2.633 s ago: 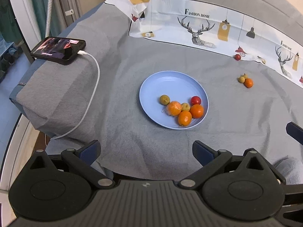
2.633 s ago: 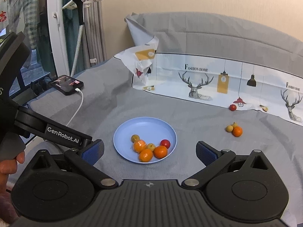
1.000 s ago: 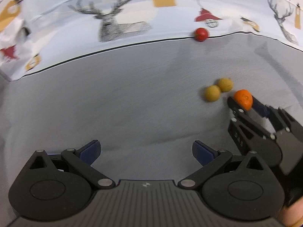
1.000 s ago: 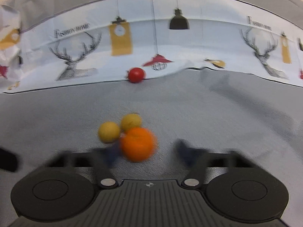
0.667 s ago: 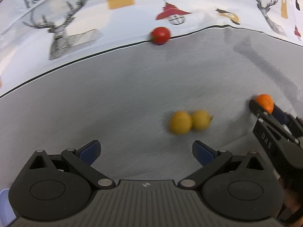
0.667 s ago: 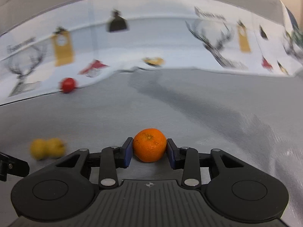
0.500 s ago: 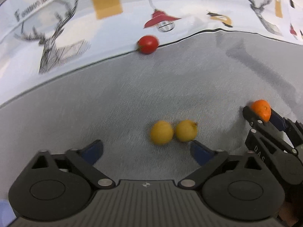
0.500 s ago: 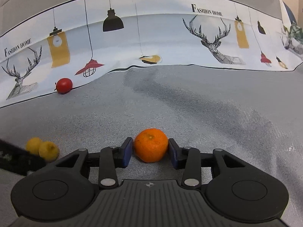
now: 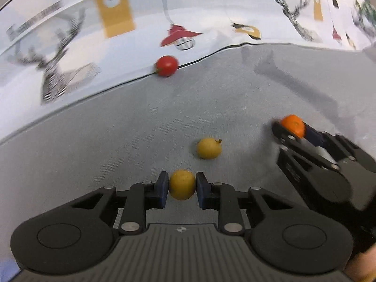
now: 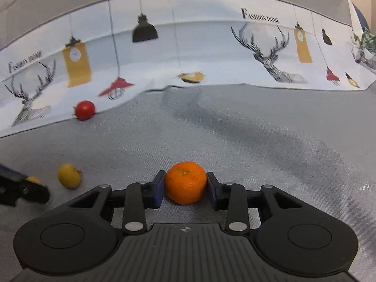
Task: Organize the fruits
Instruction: 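Carry the tangerine and yellow fruit over the light blue plate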
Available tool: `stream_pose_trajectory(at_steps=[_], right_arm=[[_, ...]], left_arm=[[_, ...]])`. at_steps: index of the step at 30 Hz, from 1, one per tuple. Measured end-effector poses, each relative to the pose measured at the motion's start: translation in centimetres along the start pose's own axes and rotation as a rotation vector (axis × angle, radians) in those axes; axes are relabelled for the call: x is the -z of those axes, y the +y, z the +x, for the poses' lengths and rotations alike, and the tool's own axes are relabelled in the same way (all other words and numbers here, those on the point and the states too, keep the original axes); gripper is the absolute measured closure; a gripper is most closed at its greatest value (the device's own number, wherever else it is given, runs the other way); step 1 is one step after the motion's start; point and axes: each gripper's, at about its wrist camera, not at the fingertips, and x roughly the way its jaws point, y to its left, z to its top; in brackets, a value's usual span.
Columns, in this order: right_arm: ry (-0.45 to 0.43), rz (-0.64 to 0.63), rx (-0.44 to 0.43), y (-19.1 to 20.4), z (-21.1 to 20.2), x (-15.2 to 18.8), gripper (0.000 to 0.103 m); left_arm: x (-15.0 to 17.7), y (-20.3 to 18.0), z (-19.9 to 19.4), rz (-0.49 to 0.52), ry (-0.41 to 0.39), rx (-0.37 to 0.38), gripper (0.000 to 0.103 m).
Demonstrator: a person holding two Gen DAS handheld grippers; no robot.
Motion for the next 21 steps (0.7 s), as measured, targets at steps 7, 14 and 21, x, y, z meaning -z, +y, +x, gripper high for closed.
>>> stream_pose_trajectory(at_steps=[7,14,21], right_arm=[[0.048,0.014,-0.109,1.8,-4.8,-0.5,0.065],[0.240,0.117,-0.297,3.4,-15.4,1.3,0.065],[0.286,-0.010,-0.426,8.5,-26.5,3.5,0.065]], left_arm=[[6.4,1.2,-8.9,-0.090,0.051,-0.011,0.076],[14.7,2.5,-17.4,-0.109,0.060,-0.007,0.076],[22.6,5.2,-24.7,-0.154,-0.004,-0.069,0.076]])
